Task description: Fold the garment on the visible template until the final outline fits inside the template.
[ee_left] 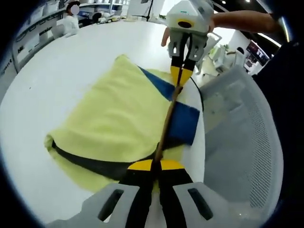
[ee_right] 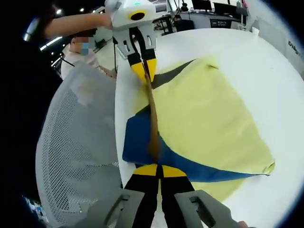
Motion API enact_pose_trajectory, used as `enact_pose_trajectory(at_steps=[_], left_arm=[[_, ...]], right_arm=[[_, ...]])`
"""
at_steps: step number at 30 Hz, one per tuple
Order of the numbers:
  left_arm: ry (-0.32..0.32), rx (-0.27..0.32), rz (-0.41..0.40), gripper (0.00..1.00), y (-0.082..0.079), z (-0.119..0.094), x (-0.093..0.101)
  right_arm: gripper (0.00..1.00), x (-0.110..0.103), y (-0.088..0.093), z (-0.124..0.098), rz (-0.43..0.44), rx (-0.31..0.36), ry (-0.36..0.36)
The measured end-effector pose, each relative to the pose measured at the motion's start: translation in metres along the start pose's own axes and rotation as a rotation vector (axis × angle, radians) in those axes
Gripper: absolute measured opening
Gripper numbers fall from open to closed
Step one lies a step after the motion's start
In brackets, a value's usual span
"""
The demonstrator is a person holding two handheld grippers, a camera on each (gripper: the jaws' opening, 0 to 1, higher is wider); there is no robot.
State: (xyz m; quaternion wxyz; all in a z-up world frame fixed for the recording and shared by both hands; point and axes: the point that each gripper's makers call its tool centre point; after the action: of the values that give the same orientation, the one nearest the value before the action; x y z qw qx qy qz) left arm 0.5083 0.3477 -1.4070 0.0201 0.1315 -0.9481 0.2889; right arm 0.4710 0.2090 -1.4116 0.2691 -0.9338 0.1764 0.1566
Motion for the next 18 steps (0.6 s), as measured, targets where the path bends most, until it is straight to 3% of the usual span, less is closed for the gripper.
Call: enact_pose_trajectory(at_steps=[12,18], left_arm=[[-0.104,0.087,-0.012,0.09,-0.027,-0.017,-0.037],[-0.151,0.113,-0.012,0.09,-0.039,-0.023,-0.054]], right_arm=[[0.0,0.028,-0.028,-0.035,0.01,0.123,0.12],[0.0,0.041,-0.039,-0.048,-0.003,0.149,0.187]])
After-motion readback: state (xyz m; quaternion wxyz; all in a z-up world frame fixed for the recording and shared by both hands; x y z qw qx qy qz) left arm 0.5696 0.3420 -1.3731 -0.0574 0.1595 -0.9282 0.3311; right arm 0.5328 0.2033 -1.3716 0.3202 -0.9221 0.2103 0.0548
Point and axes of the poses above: the point that each gripper's makers call its tool centre point, and the gripper's own axes: z roughly forward along the fingers, x roughly to its right, y roughly out of its underside, and after that the axes turned 8 degrees about -y, right-handed
